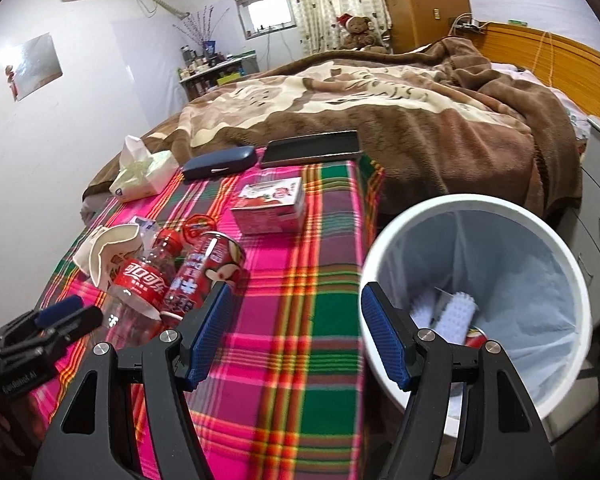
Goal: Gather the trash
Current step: 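Move both tools back toward the remaining bottles and cans, then grasp the clear plastic bottle with the left tool while the right tool grasps the red milk can, then carry the plastic bottle and milk can over the white bin and release both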
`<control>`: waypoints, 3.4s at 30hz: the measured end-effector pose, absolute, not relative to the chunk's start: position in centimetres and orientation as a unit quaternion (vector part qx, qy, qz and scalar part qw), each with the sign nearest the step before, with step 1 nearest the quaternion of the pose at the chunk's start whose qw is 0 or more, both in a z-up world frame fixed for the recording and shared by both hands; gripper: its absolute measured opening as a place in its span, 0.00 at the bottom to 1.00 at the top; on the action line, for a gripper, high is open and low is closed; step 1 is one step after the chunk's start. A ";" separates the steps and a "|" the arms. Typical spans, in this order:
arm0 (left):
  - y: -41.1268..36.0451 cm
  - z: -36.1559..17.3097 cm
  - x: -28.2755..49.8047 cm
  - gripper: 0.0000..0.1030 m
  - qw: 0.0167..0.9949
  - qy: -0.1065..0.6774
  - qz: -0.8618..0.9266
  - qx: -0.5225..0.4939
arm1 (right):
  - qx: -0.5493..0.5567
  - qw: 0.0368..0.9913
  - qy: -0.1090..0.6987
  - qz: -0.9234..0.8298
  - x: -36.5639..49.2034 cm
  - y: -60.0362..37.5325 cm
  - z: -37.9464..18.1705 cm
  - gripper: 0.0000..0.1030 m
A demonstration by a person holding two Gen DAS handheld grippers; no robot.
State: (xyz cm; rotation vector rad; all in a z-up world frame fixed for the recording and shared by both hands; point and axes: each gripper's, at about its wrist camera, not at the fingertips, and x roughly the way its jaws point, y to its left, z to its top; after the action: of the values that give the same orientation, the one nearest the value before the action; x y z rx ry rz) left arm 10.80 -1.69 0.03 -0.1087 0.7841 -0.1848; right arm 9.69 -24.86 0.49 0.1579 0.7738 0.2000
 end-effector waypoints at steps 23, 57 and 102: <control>0.1 -2.9 16.1 0.59 0.898 0.420 -0.106 -0.075 | 0.073 0.900 0.409 0.133 13.1 -21.4 0.1 0.67; 2.6 -2.7 16.3 0.67 0.893 0.436 -0.089 -0.067 | 0.011 0.881 0.449 0.146 13.2 -19.1 -1.8 0.54; -4.3 1.6 13.2 0.60 0.906 0.395 -0.149 -0.038 | 0.064 0.913 0.390 0.100 9.3 -25.5 1.3 0.54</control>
State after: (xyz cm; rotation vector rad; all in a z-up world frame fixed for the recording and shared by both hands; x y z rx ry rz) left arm 13.25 -4.27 1.60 -0.0787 0.8156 -0.3070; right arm 9.33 -25.54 1.26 0.1328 0.8041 0.2067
